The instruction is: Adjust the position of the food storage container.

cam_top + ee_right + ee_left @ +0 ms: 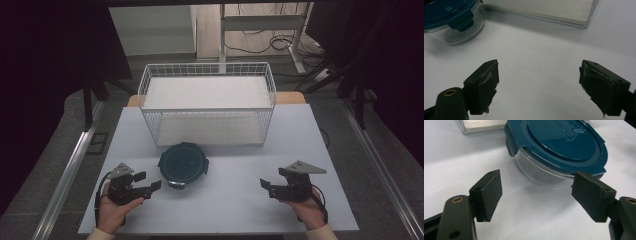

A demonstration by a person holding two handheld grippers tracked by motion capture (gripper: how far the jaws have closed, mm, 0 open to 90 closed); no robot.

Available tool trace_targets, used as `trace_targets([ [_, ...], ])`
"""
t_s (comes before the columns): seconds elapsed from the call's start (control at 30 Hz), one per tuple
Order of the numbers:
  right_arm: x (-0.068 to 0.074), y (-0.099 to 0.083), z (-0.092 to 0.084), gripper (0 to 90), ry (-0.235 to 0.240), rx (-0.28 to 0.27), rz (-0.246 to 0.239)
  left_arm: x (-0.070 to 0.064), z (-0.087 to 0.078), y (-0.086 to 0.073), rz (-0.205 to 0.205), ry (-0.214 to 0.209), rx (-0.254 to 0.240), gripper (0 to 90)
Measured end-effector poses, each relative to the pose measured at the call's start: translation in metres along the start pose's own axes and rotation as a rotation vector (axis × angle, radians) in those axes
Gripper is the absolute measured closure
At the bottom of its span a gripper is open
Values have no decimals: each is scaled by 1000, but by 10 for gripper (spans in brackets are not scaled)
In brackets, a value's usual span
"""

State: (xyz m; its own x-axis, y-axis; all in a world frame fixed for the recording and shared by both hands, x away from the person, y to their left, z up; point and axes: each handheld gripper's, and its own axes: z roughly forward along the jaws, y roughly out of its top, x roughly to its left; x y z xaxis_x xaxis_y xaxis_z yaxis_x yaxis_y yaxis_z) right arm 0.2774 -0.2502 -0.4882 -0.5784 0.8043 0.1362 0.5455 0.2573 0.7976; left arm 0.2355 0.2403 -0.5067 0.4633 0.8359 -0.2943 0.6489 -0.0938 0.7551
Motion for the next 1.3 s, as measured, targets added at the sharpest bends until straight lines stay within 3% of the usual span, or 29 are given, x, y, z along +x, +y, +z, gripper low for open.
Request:
trace_targets([
  [0.2,-2,-2,-1,171,0,26,-6,-2,-3,1,10,3,-4,241],
  [0.5,0,1,-2,173,-17,23,-14,-4,-4,0,33,4,0,232],
  [0.7,1,0,2,172,-22,33,-25,-2,-5,1,25,7,-8,229],
  [0.87,2,2,-2,170,33,7,24,-4,-8,4,19,12,-20,232],
  [1.1,0,3,-3,174,21,6,17,-1,-16,20,-12,35,-49,257],
  [1.2,-1,3,-6,177,15,-6,17,-2,-18,32,9,48,-37,271],
  [1.3,-2,2,-6,177,13,-3,18,0,-24,49,27,35,-4,272],
])
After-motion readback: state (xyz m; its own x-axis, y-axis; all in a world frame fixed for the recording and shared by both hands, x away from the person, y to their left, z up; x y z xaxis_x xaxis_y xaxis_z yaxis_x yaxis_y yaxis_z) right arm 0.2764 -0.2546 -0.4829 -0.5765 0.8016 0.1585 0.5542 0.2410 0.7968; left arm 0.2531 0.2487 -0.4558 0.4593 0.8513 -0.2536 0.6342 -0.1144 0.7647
